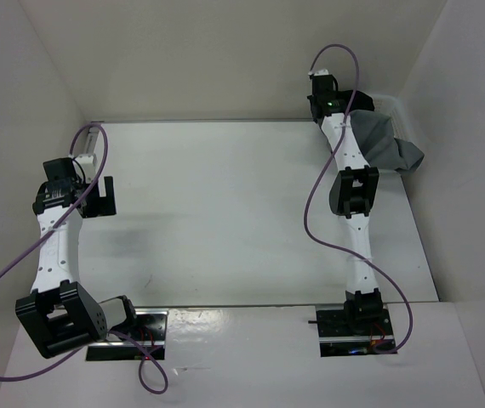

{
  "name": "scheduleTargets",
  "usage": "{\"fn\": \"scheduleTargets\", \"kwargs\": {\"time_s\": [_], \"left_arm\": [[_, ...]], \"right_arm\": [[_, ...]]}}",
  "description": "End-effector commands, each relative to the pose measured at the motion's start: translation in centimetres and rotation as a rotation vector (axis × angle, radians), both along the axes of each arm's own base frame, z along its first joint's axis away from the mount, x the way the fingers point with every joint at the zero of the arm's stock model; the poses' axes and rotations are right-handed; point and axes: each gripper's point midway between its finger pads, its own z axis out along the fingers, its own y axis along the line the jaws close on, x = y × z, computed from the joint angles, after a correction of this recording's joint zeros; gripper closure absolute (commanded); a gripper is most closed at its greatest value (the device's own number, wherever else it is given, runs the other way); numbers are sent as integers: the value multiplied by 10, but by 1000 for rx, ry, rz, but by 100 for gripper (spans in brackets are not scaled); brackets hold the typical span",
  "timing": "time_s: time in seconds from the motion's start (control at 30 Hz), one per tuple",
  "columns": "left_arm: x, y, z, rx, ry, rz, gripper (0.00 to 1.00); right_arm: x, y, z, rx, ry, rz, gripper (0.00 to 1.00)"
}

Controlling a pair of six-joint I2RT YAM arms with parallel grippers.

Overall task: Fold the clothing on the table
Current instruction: Grab the skirt from the pile, then move the skirt to the center of the board

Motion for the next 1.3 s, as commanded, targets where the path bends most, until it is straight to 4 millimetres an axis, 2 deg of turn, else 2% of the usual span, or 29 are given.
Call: {"fn": "scheduleTargets", "kwargs": {"time_s": [0.0,0.03,0.1,0.17,0.2,0.23,0.43,0.47,0.5,0.57,0.6,0.67,0.7,0.73,0.77,0.83,0.87,0.93,1.0,1.07,1.17,1.2,1.27], "left_arm": [[3,1,9,12,-23,-21,0],[3,1,9,12,-23,-21,0],[2,1,11,16,-31,-21,0],[2,1,11,16,-31,-21,0],[2,1,11,16,-31,-21,0],[2,1,11,16,-31,-21,0],[3,-2,11,5,-46,-33,0],[3,-2,11,5,-46,-33,0],[3,-2,11,5,-46,-33,0],[5,-3,13,2,-57,-39,0],[5,-3,13,2,-57,-39,0],[6,-5,13,-4,-59,-45,0],[5,-5,15,-1,-68,-45,0],[5,-5,15,-1,-68,-45,0],[5,-5,15,-1,-68,-45,0],[5,-7,18,-4,-79,-51,0],[5,-7,21,1,-89,-52,0],[3,-8,20,1,-90,-52,0],[3,-8,20,1,-90,-52,0],[2,-8,23,5,-100,-52,0],[2,-8,23,5,-100,-52,0],[2,-10,24,-1,-103,-58,0],[2,-10,24,-1,-103,-58,0]], "right_arm": [[1,-3,79,9,-161,-23,100],[-1,-10,86,9,-172,-33,100],[-4,-9,109,21,-208,-22,100],[-12,-23,144,34,-267,-30,100],[-15,-22,159,49,-298,-26,100],[-23,-38,179,61,-328,-49,100],[-53,-67,246,111,-433,-40,100],[-54,-80,241,107,-423,-62,100],[-57,-86,244,104,-426,-72,100],[-58,-97,233,90,-401,-110,100],[-62,-105,236,84,-405,-130,100],[-66,-101,234,92,-384,-113,100],[-69,-88,246,124,-397,-44,100],[-71,-79,249,158,-399,-5,100],[-78,-62,260,192,-404,54,100],[-84,-12,272,263,-398,236,100],[-88,5,277,283,-395,290,100],[-107,57,291,319,-384,455,100],[-122,87,302,347,-382,567,100],[-152,124,328,387,-407,734,100],[-181,157,334,462,-369,919,99],[-188,159,329,445,-345,962,92],[-184,159,311,437,-293,964,60]]}}
